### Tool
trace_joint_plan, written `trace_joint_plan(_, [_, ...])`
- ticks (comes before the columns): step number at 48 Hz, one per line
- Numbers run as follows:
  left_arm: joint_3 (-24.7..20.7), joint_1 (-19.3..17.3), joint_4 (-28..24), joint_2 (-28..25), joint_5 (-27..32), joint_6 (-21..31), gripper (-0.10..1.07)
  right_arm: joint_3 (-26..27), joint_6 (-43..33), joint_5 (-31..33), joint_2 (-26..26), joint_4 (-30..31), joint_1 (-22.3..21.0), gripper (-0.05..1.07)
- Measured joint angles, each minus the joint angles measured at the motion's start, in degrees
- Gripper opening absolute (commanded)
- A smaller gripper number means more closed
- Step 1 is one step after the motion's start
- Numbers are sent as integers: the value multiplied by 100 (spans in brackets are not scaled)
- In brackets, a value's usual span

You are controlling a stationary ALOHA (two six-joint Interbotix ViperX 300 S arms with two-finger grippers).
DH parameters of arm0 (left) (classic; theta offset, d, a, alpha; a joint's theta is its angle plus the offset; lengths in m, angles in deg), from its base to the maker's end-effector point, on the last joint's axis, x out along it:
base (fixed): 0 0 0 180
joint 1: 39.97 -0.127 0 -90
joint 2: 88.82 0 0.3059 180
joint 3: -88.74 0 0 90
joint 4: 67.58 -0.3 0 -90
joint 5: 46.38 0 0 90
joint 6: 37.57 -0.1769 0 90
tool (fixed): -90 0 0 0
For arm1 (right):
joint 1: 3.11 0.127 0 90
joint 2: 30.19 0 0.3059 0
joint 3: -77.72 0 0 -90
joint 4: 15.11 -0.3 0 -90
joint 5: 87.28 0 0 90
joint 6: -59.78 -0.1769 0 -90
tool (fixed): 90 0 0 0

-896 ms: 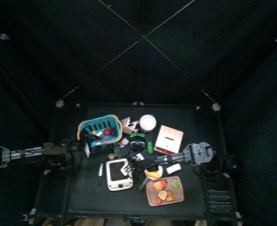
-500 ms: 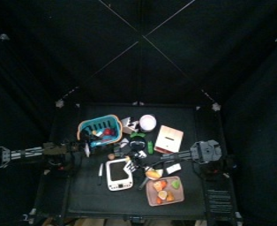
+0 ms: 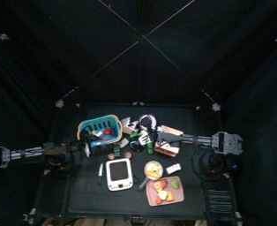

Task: Place egg sushi in pot

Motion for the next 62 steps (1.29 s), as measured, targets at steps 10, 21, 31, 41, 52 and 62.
trace_joint_plan(10, [0, -44, 9, 0, 0, 0, 95, 0, -9, -369, -255, 149, -694, 69])
trace_joint_plan(21, [70, -79, 9, 0, 0, -9, 95, 9, 0, -650, -747, 237, -1213, 69])
trace_joint_plan(31, [97, -79, 35, 0, 0, -9, 95, 9, -9, -1011, -1028, 246, -1371, 70])
trace_joint_plan(41, [88, -97, 35, 0, -9, -18, 95, 9, 0, -1151, -1178, 220, -1371, 74])
trace_joint_plan(52, [88, -97, 35, 0, -18, -18, 95, 26, 0, -1151, -1222, 229, -1380, 91])
trace_joint_plan(62, [88, -105, 35, 0, -18, -18, 95, 44, 0, -1002, -1222, 229, -1371, 94])
